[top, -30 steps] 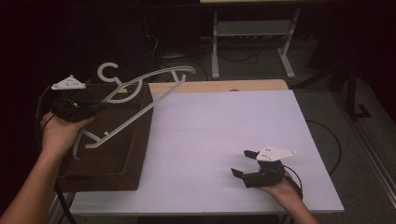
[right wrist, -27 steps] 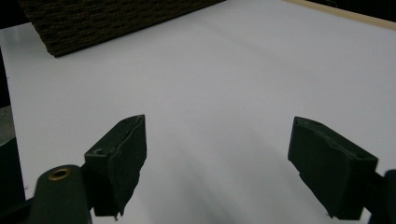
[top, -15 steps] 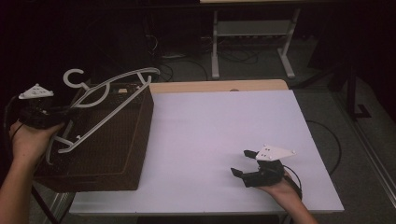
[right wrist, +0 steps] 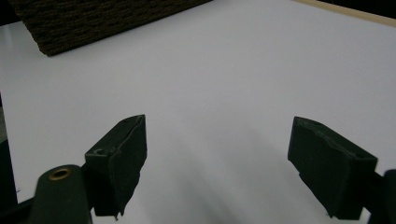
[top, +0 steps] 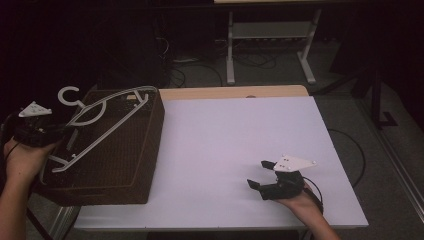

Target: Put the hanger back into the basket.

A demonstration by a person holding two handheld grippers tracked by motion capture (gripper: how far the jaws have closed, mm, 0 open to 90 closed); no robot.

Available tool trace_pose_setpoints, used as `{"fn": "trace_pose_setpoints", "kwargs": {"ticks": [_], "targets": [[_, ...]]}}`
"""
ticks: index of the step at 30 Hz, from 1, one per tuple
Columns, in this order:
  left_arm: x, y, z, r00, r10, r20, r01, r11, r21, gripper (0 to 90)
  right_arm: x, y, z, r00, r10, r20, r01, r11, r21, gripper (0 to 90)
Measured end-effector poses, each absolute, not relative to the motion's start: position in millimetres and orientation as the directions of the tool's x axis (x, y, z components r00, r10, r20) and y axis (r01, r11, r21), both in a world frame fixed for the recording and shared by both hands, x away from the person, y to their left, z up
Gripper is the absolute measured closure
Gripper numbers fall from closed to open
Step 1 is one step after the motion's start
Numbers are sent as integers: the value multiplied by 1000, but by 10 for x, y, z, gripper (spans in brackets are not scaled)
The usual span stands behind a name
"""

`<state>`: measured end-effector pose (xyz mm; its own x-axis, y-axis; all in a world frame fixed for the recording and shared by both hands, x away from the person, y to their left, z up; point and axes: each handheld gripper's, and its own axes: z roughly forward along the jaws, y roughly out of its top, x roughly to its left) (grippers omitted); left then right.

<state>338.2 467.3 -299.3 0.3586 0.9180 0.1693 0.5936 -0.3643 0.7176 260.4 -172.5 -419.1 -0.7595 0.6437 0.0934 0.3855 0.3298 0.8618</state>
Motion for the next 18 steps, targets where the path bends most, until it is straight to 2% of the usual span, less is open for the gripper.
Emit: {"fn": "trace_pose_setpoints", "kwargs": {"ticks": [18], "targets": [[3467,4641,-3249,370,913,172,646,-385,659,814,2606,-1726,-4193,-758,645,95,388,329,861,191]]}}
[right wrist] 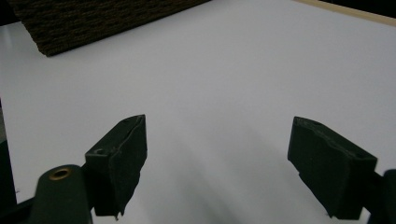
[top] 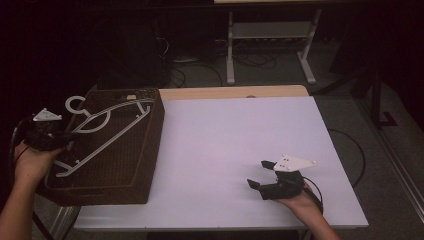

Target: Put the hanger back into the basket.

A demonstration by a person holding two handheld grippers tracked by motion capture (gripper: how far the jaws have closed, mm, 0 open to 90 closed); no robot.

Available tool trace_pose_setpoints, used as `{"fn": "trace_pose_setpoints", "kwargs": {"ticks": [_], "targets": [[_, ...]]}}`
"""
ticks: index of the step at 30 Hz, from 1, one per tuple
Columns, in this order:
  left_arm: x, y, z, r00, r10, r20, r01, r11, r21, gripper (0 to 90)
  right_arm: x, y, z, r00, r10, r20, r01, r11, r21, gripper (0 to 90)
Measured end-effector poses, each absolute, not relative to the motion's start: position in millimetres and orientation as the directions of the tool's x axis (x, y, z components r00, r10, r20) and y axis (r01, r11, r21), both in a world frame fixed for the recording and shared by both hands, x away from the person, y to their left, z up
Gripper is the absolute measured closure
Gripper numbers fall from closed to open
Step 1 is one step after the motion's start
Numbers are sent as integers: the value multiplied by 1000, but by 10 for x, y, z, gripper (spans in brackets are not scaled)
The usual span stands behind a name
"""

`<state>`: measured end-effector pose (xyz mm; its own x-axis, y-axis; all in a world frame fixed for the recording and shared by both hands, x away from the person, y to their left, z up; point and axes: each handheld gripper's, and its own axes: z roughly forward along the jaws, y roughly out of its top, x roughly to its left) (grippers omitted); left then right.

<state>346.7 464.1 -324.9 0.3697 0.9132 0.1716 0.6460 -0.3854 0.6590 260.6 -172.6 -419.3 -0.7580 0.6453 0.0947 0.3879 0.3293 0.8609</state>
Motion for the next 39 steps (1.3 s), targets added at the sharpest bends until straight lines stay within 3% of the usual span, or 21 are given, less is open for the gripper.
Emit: {"fn": "trace_pose_setpoints", "kwargs": {"ticks": [8,10,20,39], "targets": [[3476,4656,-3290,392,909,142,653,-384,653,802,2603,-1729,-4189,-758,646,96,388,327,862,191],[3467,4667,-3280,388,912,131,645,-370,669,711,2603,-1728,-4189,-758,646,95,388,328,862,191],[3410,4626,-3116,412,911,23,566,-276,777,440,2603,-1727,-4184,-758,645,96,385,325,864,191],[3336,3982,-2922,531,842,-93,438,-179,881,144,2631,-1775,-4143,-749,655,97,385,312,868,168]]}}
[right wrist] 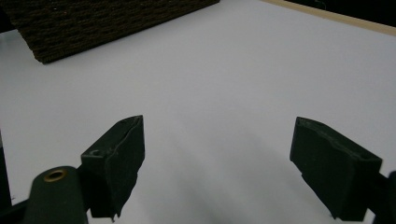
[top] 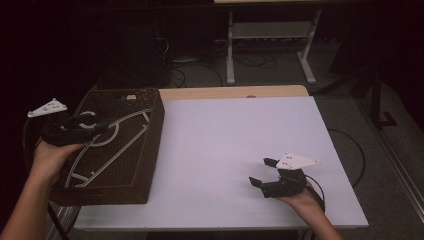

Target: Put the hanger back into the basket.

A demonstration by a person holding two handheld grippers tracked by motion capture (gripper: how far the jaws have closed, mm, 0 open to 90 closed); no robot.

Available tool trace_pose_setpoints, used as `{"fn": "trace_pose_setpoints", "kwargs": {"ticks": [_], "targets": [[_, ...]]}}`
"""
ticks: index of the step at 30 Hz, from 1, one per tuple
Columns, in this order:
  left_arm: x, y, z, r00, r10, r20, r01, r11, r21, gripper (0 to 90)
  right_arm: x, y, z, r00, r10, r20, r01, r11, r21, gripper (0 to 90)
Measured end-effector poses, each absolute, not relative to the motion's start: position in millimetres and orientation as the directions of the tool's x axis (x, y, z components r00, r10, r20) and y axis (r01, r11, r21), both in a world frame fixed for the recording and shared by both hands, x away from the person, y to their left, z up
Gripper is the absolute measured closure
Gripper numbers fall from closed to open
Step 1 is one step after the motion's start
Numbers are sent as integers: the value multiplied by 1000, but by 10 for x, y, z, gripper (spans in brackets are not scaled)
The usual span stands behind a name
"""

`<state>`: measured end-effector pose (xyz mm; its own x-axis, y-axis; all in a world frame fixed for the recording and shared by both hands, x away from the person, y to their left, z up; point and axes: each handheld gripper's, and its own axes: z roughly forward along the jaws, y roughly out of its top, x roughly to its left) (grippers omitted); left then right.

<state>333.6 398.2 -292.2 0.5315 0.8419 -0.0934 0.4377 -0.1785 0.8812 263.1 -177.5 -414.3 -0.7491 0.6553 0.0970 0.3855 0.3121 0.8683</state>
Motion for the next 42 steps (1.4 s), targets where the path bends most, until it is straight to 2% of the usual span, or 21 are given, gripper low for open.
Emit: {"fn": "trace_pose_setpoints", "kwargs": {"ticks": [4,12,18,25,33,42], "targets": [[3311,3813,-2914,569,814,-113,402,-155,902,127,2636,-1787,-4096,-747,659,93,379,306,873,139],[3250,3408,-2943,642,755,-132,341,-127,931,32,2640,-1835,-3912,-740,666,91,355,273,894,70],[3156,3148,-3000,681,721,-130,301,-113,947,21,2688,-1879,-3746,-725,682,95,348,243,906,25],[3061,2915,-3007,719,686,-110,260,-119,958,20,2746,-1934,-3508,-725,682,94,311,202,929,12],[2979,2767,-3041,748,656,-103,227,-107,968,4,2837,-2000,-3311,-718,684,125,267,105,958,11],[2955,2660,-3174,766,634,-104,215,-102,971,4,2889,-2001,-3136,-733,673,104,220,90,971,10]]}}
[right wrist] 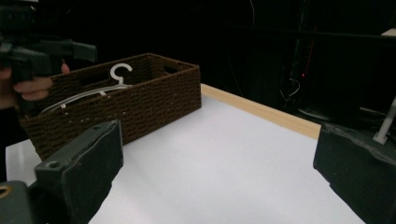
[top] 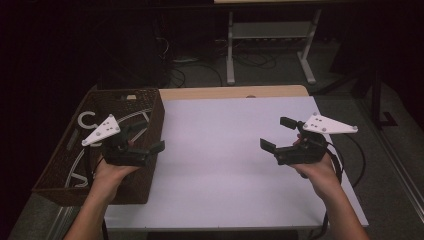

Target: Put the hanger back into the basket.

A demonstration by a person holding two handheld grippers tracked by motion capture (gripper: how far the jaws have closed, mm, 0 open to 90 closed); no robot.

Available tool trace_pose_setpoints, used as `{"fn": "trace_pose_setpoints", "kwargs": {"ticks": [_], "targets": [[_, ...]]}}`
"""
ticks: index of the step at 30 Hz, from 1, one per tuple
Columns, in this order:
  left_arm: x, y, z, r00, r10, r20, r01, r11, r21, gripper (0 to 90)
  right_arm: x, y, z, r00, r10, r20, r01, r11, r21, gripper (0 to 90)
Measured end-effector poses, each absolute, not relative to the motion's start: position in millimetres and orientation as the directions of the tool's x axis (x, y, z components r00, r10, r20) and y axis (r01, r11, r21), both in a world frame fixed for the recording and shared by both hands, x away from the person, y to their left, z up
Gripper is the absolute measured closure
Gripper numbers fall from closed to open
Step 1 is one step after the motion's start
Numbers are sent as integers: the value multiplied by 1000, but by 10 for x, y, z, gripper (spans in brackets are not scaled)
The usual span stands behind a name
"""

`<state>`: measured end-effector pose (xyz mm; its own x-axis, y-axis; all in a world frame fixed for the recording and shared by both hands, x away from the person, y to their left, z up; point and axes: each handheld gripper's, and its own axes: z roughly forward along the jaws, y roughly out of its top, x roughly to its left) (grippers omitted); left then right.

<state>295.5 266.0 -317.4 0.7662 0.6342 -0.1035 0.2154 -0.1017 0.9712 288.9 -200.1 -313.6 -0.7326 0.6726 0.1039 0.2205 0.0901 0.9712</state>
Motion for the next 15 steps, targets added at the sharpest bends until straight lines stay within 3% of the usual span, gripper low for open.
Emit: {"fn": "trace_pose_setpoints", "kwargs": {"ticks": [15], "targets": [[2962,2645,-3293,769,631,-98,215,-111,970,4,2876,-2028,-3154,-731,676,95,215,96,972,9]]}}
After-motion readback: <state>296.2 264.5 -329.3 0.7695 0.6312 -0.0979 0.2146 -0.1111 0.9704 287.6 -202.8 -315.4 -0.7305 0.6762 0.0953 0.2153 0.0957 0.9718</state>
